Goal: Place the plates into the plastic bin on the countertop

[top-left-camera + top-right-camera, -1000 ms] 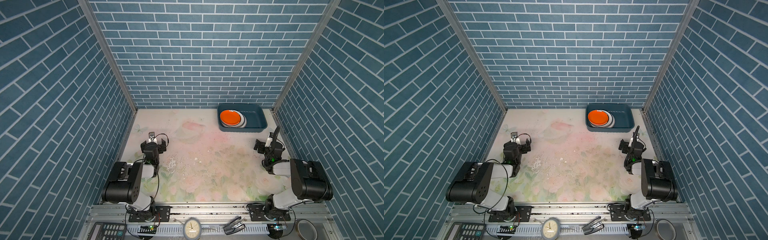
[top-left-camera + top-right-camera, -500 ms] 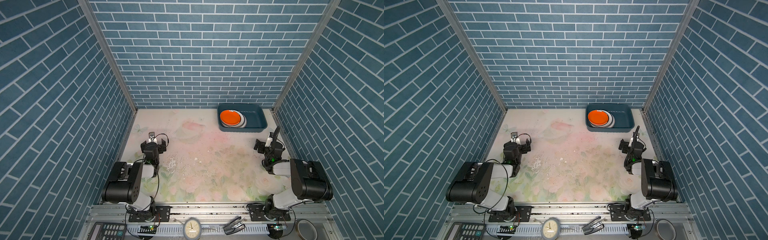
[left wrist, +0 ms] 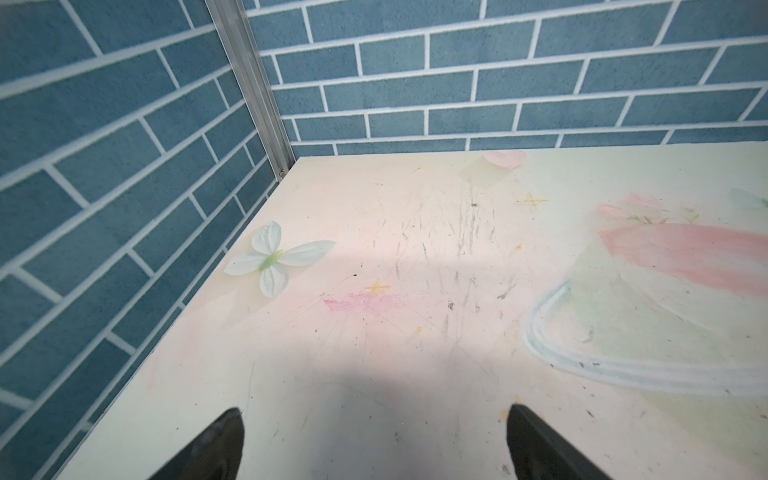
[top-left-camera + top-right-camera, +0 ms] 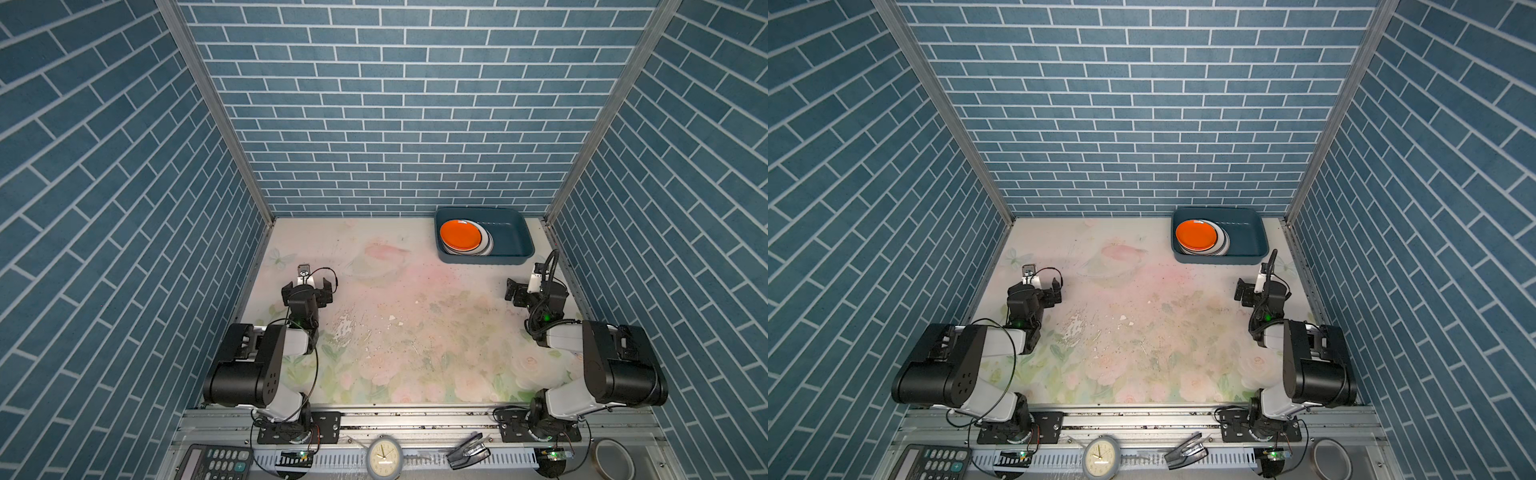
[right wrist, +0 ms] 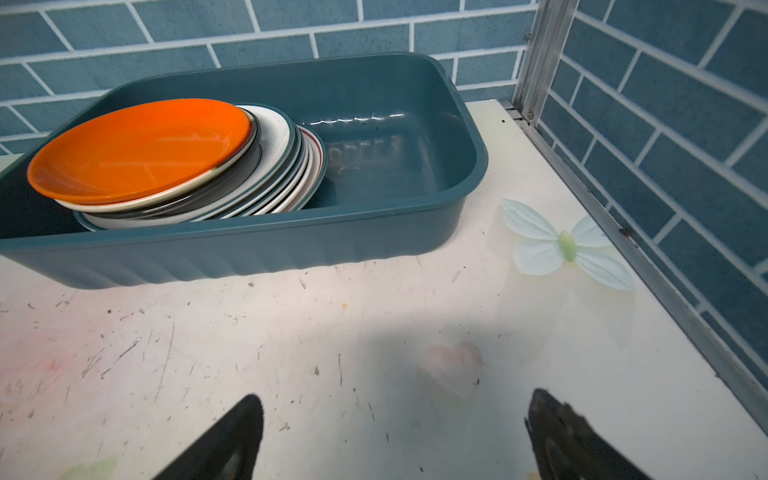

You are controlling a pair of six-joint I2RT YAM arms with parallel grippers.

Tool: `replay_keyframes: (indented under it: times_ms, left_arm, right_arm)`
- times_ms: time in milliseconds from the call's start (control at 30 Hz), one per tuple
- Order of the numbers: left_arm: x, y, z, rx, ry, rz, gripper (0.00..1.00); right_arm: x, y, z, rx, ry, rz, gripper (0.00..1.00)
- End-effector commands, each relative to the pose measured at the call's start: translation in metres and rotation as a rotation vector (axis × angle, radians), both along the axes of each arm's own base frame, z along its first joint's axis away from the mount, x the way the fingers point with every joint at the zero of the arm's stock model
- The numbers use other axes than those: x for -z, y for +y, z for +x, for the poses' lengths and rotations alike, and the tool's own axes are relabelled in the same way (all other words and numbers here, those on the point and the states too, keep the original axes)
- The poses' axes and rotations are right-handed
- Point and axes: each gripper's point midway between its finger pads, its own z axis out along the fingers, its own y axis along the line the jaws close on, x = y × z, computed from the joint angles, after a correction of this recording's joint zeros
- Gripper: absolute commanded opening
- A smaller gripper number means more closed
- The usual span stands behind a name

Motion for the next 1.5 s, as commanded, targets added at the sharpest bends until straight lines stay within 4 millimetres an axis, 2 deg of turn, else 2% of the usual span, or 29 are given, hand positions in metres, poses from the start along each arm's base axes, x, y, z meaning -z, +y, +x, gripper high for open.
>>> replay_keyframes:
  times_ms: [0, 333, 467, 600, 633, 800, 967, 1467]
  left_arm:
    - [0.000, -0.001, 0.003, 0.003, 0.017, 0.015, 1.00]
    - [0.000, -0.001, 0.003, 0.003, 0.010, 0.015, 1.00]
    - [0.000, -0.001, 0.003, 0.003, 0.010, 0.017, 1.00]
    - [0.000, -0.001, 0.003, 0.002, 0.010, 0.015, 0.99]
    - [0.000, -0.001, 0.003, 0.002, 0.010, 0.014, 1.00]
    - [0.000, -0.001, 0.003, 0.003, 0.011, 0.015, 1.00]
    - [0.000, -0.001, 0.003, 0.003, 0.011, 0.015, 1.00]
    - [0.000, -0.001, 0.003, 0.004, 0.009, 0.016, 0.99]
  right_arm:
    - [0.000, -0.007, 0.001, 0.028, -0.020, -0.029, 0.99]
    - [-0.003, -0.008, -0.001, 0.041, -0.036, -0.035, 0.99]
    - [-0.016, -0.025, -0.011, 0.149, -0.065, -0.043, 0.99]
    - [0.000, -0.025, -0.007, 0.148, -0.033, -0.038, 0.99]
    - [-0.003, -0.026, -0.004, 0.157, -0.035, -0.039, 0.99]
    - [-0.003, -0.023, -0.005, 0.137, -0.046, -0.039, 0.99]
    - [-0.002, -0.010, -0.002, 0.057, -0.040, -0.038, 0.99]
    - [0.000, -0.014, -0.001, 0.078, -0.025, -0.041, 0.99]
